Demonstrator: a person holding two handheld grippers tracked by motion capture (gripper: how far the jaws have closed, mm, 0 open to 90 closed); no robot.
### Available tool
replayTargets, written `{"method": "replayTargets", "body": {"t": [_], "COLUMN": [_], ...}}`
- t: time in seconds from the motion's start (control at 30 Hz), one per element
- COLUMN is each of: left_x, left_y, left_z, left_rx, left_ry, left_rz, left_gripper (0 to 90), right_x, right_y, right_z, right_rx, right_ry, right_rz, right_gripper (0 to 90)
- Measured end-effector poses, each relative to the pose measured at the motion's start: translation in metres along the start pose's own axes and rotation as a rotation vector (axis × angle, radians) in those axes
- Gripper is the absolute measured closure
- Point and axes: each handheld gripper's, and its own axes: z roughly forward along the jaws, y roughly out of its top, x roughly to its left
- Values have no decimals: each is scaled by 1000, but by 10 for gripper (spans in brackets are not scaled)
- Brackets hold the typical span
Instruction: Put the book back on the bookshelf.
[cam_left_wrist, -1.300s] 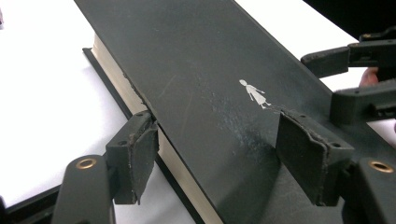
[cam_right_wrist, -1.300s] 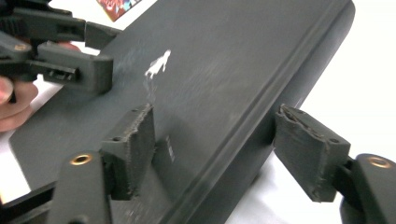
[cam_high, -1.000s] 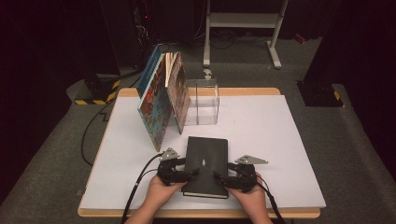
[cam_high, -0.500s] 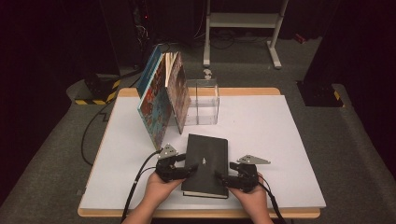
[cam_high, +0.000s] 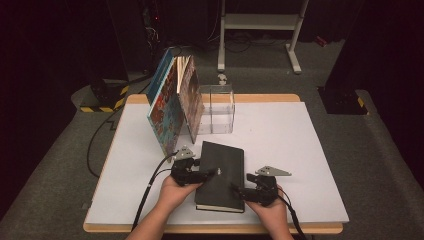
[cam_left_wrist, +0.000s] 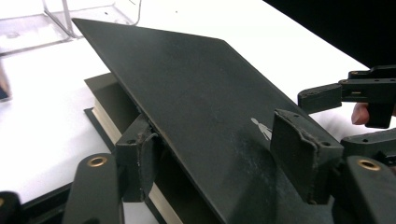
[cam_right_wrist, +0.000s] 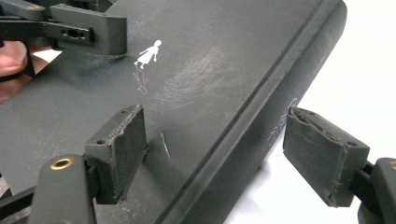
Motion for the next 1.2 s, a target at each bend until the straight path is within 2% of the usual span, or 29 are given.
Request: {"method": "replayTargets", "body": {"t": [0.07,0.1,0.2,0.37,0.5,0.67,0.73,0.83,1.2], "left_x": [3,4,2,5,5,5,5,5,3], "left_y": [-3,-5,-8,-13,-17,-17,-19,-22,-23], "left_z": [-2,-4,-7,-13,-14,-17,-19,-22,-25], "left_rx": [-8,-31,-51,-56,-59,-49,-40,-40,-71], "left_ry": [-20,-37,-31,-50,-48,-49,-44,-38,-36], "left_rz": [3,9,41,41,23,21,37,40,56], "left_gripper": [387,407,432,441,440,437,414,409,464], "right_x": [0,0,-1,-1,0,1,1,1,1], "right_y": [0,0,-1,-1,-2,-2,-2,-3,-2], "right_z": [0,0,0,1,2,2,2,3,4], "right_rx": [4,4,3,6,6,5,4,5,6], "right_ry": [0,1,6,5,7,8,7,5,19], "right_rz": [0,-2,0,8,10,11,9,7,5], "right_gripper": [210,209,210,210,210,210,210,211,211]}}
